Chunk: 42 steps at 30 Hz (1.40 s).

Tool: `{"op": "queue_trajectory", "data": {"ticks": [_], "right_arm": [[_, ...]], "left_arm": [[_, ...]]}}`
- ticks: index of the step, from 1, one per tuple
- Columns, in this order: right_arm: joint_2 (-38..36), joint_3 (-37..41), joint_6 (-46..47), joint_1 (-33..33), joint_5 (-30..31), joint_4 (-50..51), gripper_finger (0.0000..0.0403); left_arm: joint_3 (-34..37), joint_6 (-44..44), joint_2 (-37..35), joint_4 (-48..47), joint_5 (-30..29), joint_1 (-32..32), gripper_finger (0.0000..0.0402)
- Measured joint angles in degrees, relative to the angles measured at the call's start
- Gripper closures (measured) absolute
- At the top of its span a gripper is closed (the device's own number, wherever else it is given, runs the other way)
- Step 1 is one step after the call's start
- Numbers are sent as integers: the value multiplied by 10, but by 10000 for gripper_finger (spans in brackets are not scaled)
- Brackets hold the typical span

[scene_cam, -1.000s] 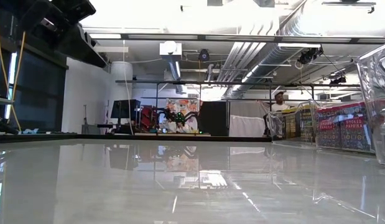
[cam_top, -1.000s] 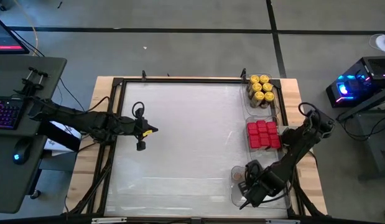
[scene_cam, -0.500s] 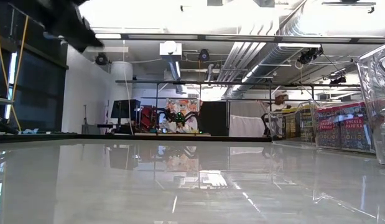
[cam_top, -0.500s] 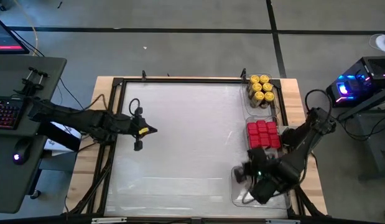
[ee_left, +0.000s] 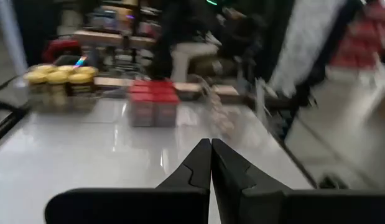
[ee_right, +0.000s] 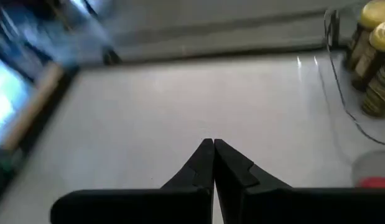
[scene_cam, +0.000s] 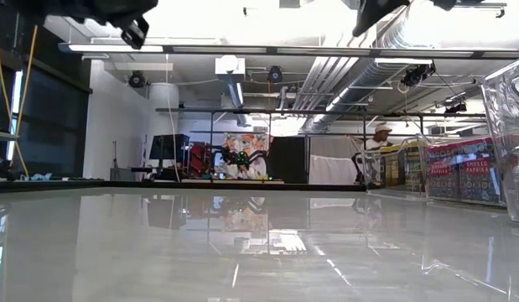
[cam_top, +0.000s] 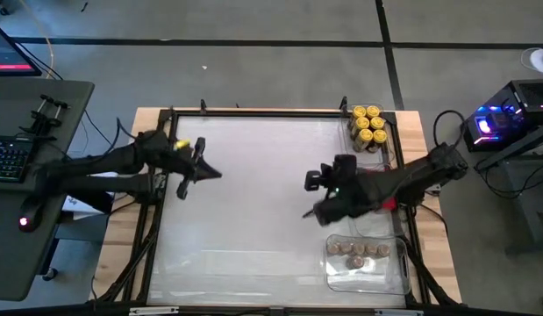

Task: Sort spices by type
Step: Return to Home Position

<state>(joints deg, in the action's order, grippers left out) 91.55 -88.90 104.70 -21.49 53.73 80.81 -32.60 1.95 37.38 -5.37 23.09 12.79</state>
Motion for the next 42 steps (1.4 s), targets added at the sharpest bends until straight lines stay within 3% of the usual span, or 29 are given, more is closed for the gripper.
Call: {"op": "queue_trajectory", "data": {"ticks": [3, 7, 9, 13, 16, 19, 23, 27, 38, 42], "right_arm": [[-26, 0, -153, 33, -48, -35, 403], [-81, 24, -349, 86, -109, -100, 403], [-125, 67, -461, 124, -174, -166, 403], [-224, 207, -660, 210, -367, -351, 403], [-294, 299, -735, 258, -471, -495, 403], [-342, 368, -776, 286, -522, -604, 403], [-386, 426, -779, 298, -535, -694, 403], [-417, 463, -765, 283, -538, -740, 403], [-523, 518, -747, 229, -491, -750, 403], [-581, 546, -736, 186, -448, -742, 403]], "left_arm": [[15, 67, 6, 34, 6, 39, 402], [66, 150, 2, 123, -9, 43, 402], [105, 203, -2, 216, -52, 31, 401], [180, 268, -2, 350, -174, -6, 402], [199, 288, -7, 356, -255, -36, 402], [204, 303, -7, 318, -302, -70, 402], [227, 318, -7, 311, -380, -122, 402], [245, 314, -7, 306, -420, -146, 401], [282, 374, -14, 271, -378, -96, 402], [282, 366, -14, 288, -378, -90, 401]]}}
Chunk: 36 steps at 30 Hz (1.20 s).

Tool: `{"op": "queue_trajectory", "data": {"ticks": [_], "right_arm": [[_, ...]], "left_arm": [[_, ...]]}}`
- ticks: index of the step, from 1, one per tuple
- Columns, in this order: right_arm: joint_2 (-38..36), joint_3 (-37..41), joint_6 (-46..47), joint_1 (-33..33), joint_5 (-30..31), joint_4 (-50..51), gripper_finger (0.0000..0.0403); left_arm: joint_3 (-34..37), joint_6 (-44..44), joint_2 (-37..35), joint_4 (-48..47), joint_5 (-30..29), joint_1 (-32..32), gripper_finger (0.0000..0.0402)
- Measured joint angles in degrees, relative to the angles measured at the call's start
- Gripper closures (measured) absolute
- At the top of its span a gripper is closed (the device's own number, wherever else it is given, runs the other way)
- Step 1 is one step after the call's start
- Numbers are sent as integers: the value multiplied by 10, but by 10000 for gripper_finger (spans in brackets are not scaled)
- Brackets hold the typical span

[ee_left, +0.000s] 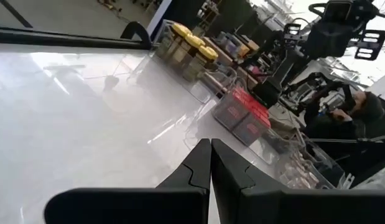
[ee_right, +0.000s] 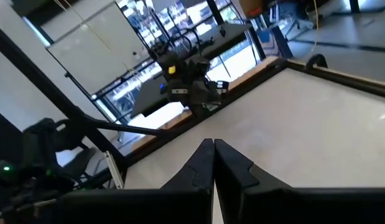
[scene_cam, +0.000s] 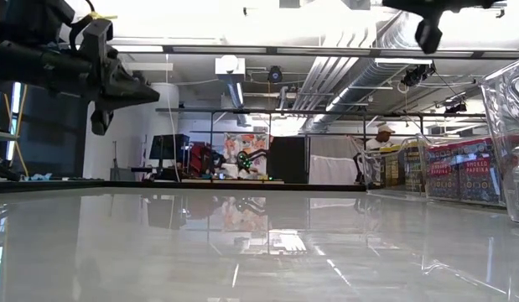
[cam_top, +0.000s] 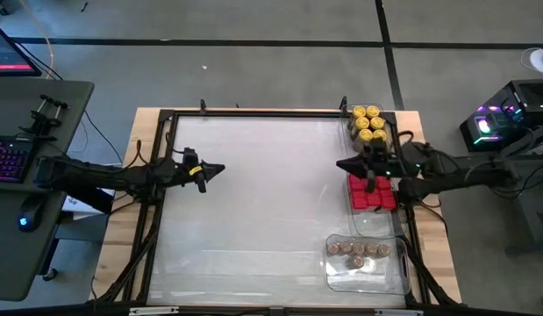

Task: Sort spices by type
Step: Return to Home Position

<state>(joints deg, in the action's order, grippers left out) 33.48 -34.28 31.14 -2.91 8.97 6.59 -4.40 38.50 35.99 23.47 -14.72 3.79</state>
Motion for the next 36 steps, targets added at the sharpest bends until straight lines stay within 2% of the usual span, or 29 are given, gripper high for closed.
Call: {"op": "queue_trajectory", "data": {"ticks": [7, 10, 12, 15, 17, 21, 27, 32, 36], "right_arm": [[-73, 59, -45, -74, 104, -13, 403], [-88, 96, -86, -81, 130, -65, 403], [-90, 129, -91, -69, 114, -139, 403], [-87, 180, -81, -34, 36, -237, 403], [-89, 208, -78, -7, -3, -252, 403], [-104, 253, -93, 44, -14, -260, 403], [-127, 312, -150, 86, -89, -305, 403], [-130, 337, -126, 97, -90, -305, 403], [-130, 337, -71, 97, -58, -248, 403]], "left_arm": [[0, -11, 0, -1, 0, 0, 402], [0, -21, 0, -1, 0, 0, 401], [0, -23, 0, -1, 0, 0, 402], [0, -23, 0, -1, 0, 0, 402], [0, -22, 0, -1, 0, 0, 402], [0, -22, 0, -1, 0, 0, 402], [0, -22, -14, -4, 0, -1, 401], [0, -23, -72, -32, 0, -1, 402], [0, -22, -125, -55, 0, -1, 402]]}}
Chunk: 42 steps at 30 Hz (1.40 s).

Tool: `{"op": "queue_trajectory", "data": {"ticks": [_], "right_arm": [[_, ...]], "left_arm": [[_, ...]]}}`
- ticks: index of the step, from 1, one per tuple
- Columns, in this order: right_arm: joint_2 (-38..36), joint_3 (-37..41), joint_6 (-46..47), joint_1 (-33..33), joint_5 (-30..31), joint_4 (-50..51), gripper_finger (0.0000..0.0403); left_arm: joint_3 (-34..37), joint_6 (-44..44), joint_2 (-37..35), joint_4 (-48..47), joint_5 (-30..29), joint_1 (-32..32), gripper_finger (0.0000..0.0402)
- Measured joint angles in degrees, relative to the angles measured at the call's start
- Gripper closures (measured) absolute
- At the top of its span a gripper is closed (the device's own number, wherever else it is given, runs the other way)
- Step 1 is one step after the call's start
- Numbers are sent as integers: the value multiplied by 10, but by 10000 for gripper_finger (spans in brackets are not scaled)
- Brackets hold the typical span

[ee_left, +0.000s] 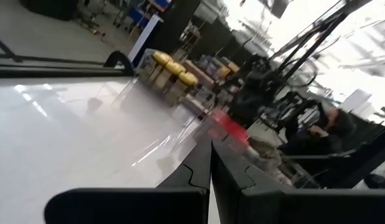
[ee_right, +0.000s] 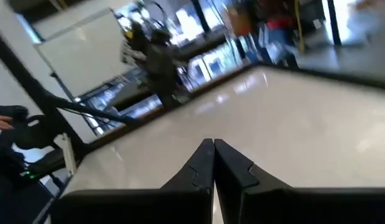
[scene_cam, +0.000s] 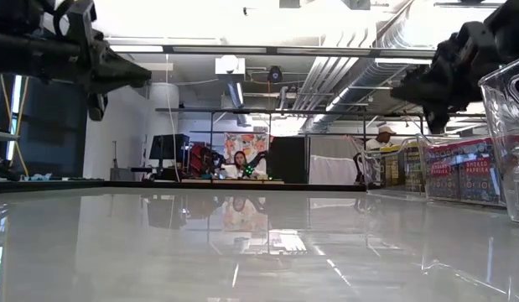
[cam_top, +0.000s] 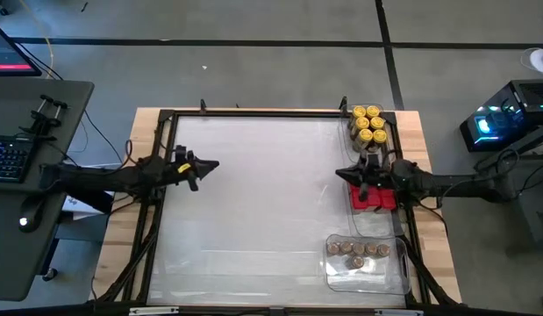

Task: Sort spices by type
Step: Return to Home Position

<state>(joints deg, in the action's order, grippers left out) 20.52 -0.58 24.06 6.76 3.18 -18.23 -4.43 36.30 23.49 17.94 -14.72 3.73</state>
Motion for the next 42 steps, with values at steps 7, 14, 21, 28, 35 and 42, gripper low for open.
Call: {"op": "queue_trajectory", "data": {"ticks": [7, 14, 21, 28, 35, 42], "right_arm": [[0, -1, 30, 0, 2, 70, 403], [-3, 0, 29, 0, 2, 85, 403], [-128, 0, 30, 0, 3, 162, 403], [-205, 0, 30, -5, 3, 102, 402], [-205, 0, 29, -11, 3, 111, 402], [-205, 0, 29, -13, 3, 131, 402]], "left_arm": [[-1, 0, -75, -77, 0, 0, 401], [-2, 0, -165, -282, 1, 0, 401], [30, -9, -217, -173, 6, 1, 401], [38, -10, -233, -154, 10, 0, 402], [37, -10, -233, -154, 12, 0, 401], [37, -10, -233, -154, 13, 0, 402]]}}
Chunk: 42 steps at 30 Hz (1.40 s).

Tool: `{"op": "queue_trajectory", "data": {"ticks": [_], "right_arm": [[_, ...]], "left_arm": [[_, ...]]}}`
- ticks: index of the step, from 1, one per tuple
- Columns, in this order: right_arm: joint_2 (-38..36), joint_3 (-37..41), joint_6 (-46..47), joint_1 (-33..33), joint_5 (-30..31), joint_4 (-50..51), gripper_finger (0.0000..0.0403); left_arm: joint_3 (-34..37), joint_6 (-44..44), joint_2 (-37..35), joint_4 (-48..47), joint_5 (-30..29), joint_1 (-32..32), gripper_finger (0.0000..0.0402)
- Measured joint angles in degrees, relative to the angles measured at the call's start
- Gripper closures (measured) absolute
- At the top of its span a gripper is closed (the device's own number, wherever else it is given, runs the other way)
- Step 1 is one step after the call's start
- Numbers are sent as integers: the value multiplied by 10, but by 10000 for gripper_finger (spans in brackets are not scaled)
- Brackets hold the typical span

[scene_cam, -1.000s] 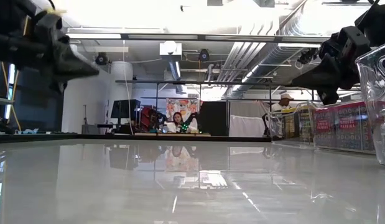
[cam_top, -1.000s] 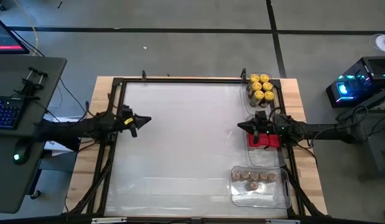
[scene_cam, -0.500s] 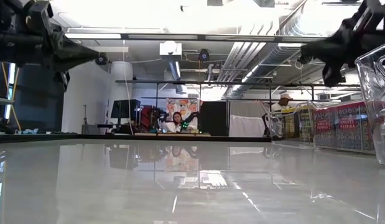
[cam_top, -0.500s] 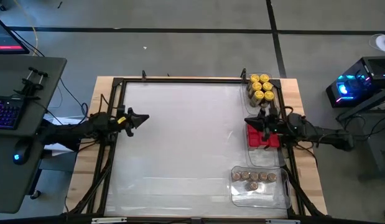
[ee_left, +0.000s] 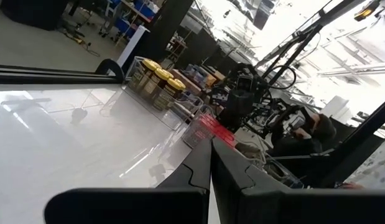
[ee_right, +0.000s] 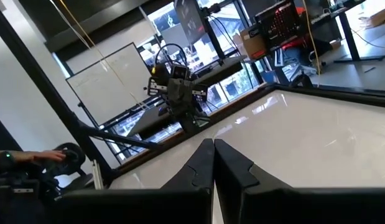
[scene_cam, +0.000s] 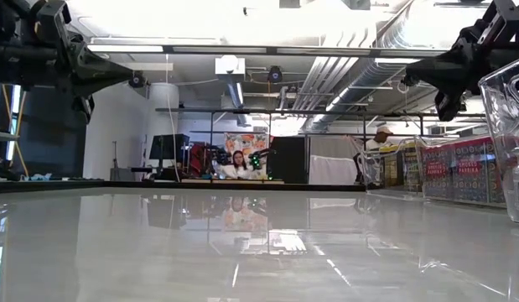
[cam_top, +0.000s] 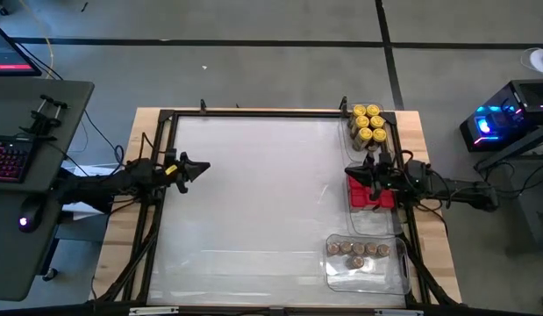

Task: Sort spices by type
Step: Return to Home Position

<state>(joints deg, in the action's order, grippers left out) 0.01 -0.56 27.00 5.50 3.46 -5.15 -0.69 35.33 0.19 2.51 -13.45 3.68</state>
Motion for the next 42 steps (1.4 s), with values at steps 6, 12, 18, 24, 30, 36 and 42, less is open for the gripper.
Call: {"op": "queue_trajectory", "data": {"ticks": [6, 12, 18, 24, 30, 36, 42], "right_arm": [[7, 0, 0, 0, 0, 0, 402], [11, 0, 0, 0, 0, 3, 402], [11, 0, 0, 0, 0, 2, 402], [11, 0, 0, 0, 0, 2, 402], [11, 0, 0, 0, 0, 2, 402], [11, 0, 0, 0, 0, 2, 402], [11, 0, 0, 0, 0, 2, 402]], "left_arm": [[0, 0, 0, 0, 0, 0, 402], [0, 0, 0, 1, 0, 0, 401], [0, 0, 0, 1, 0, 0, 401], [0, 0, 0, 1, 0, 0, 401], [0, 0, 0, 1, 0, 0, 401], [0, 0, 0, 1, 0, 0, 402], [0, 0, 0, 1, 0, 0, 402]]}}
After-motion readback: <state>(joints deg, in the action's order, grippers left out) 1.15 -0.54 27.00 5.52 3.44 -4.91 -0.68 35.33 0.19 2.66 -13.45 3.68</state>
